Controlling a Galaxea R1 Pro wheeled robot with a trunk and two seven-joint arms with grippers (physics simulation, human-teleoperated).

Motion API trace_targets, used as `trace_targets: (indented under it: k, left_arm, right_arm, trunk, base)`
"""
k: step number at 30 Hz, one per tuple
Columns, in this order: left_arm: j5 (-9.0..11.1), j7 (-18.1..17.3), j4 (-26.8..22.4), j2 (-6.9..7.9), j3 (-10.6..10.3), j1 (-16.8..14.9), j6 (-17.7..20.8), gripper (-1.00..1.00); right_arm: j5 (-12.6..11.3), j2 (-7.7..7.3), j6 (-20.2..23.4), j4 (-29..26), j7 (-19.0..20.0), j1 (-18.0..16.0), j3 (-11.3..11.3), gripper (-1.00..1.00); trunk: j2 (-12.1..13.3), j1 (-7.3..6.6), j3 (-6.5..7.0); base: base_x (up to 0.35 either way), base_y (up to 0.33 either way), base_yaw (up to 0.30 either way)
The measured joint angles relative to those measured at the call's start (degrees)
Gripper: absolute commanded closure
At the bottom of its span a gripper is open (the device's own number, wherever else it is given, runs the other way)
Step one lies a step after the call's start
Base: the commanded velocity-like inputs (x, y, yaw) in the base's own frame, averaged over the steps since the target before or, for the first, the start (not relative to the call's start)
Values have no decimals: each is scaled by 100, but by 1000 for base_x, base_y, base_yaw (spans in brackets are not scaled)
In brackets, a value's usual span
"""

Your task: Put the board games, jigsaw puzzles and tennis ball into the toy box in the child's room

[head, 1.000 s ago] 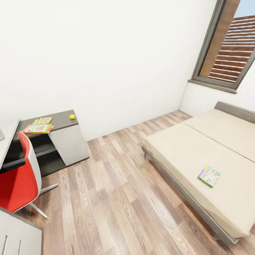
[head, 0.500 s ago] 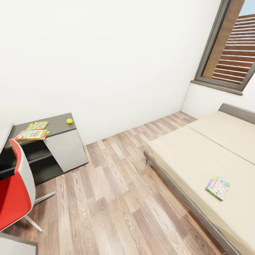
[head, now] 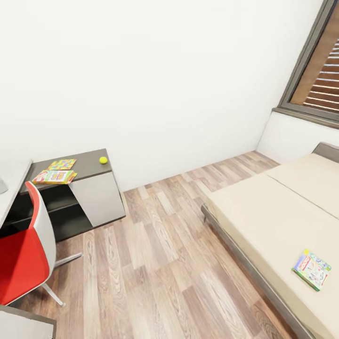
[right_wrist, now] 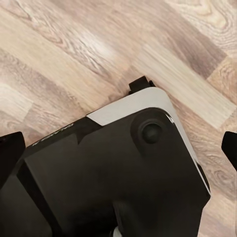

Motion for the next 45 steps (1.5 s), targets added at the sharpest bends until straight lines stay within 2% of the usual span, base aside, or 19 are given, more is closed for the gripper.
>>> trace_targets:
  k: [4,9,15,18,45]
  left_arm:
    - [-1,0,1,0,-1,-1,0,-100]
    - [-1,0,2,0,-1,-1,0,-100]
    - [-1,0,2,-3,-21,0,0,-100]
    - [-1,0,2,-4,-25,-1,3,-100]
    - [-1,0,2,-9,-50,-1,12,-100]
  right_arm:
    - [-4,35,6,-1,-5,-3,2,-100]
    - [-9,187,11,1,-9,-7,1,-100]
    - [-15,485,17,11,-50,-1,-15,-100]
    - [-10,572,28,55,-32,-8,-16,-100]
    - [103,584,5,72,1,131,26,-100]
  trunk:
    - [0,0,-11]
    - [0,0,-14]
    - [0,0,-14]
    - [0,0,-14]
    - [0,0,-14]
  base:
    - [4,0,76]
    - [1,0,17]
    - [0,0,3]
    - [0,0,0]
    - [0,0,0]
